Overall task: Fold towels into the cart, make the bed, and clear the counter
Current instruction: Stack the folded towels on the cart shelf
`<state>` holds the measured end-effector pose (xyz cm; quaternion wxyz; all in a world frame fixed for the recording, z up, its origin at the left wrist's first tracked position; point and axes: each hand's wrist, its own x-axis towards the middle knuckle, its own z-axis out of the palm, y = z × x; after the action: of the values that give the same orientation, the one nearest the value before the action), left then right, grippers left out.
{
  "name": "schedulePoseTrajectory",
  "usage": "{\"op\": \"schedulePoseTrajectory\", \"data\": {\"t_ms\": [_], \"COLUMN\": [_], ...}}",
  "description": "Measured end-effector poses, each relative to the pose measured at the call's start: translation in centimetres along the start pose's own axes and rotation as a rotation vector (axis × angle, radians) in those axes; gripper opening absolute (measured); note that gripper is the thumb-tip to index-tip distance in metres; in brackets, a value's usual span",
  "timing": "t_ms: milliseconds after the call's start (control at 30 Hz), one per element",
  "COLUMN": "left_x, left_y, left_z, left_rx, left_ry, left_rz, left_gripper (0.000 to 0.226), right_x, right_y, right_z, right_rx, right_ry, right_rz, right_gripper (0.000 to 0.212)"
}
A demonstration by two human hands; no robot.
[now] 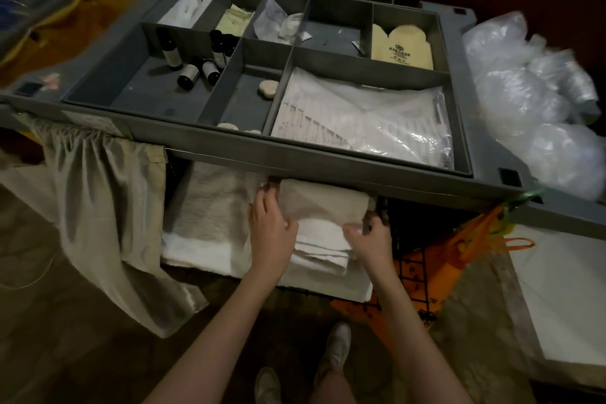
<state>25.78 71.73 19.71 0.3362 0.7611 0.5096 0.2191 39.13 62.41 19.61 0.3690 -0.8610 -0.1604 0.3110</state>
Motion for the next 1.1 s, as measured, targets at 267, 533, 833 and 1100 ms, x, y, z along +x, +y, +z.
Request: {"op": "schedulePoseTrajectory", "data": {"t_ms": [267,533,833,1100], "left_x": [-0.6,-0.6,-1.7,-4.7], "left_y": [-0.8,-0.4,1.6,6.4], "left_z": [2.0,1.7,2.3,5.9], "left_rx": [0.047,-0.030,-0.085,-0.051], "left_ry": [-0.148,-0.253,-0.363,-0.424], "left_rz": [0.177,0.196,0.193,0.194], "left_gripper": [0.051,0.055,0.051,0.063], "right_x": [-0.2,-1.3,-2.2,-2.2], "right_y": [-0.9,-0.8,2.7,6.4], "right_z": [-0.4,-1.5,-5.6,-9.7], "right_rx": [0.096,0.447,0.622,0.605], "right_ry": [0.005,-0.169,-0.132,-0.015], "right_rz": [-0.069,-0.131,-0.059,-0.061], "right_gripper": [0.050,0.044,0.036,0.035]}}
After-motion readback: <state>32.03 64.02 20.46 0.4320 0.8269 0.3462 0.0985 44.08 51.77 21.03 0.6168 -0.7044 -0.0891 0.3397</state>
